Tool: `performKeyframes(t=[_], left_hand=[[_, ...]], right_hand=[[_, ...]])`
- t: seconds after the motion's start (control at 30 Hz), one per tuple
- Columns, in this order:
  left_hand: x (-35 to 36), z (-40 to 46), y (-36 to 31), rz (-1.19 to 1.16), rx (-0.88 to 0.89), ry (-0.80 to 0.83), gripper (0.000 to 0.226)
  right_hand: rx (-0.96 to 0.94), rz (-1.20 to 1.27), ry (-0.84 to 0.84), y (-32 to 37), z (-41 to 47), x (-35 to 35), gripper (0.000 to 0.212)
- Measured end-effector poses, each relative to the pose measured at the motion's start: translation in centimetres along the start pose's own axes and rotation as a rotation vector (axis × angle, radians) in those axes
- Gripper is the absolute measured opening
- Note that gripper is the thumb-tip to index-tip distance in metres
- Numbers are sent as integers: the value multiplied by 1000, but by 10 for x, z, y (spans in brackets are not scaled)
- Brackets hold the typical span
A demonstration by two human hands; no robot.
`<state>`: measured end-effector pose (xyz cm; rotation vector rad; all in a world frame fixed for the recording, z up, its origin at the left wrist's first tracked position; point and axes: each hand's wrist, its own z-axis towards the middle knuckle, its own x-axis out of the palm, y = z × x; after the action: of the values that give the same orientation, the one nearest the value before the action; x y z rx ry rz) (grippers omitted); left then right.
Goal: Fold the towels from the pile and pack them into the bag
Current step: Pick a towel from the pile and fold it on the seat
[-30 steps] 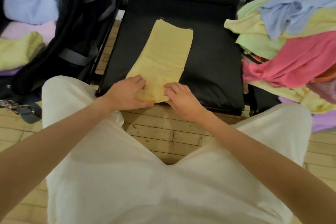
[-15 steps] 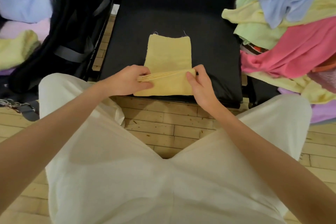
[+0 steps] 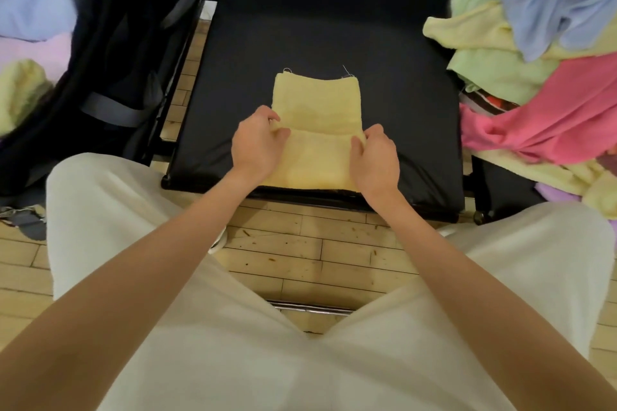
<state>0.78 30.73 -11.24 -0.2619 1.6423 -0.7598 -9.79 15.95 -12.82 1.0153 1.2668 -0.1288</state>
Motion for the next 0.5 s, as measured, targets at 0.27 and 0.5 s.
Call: performKeyframes(t=[0.27,0.5], left_hand=[[1,-1,7,269,223,-26,35],[-46,-23,13,354,554,463,54]], right_hand=[[-85,-91,-83,1,0,-6,26],[-474,-165,420,-7,-15,-45,55]])
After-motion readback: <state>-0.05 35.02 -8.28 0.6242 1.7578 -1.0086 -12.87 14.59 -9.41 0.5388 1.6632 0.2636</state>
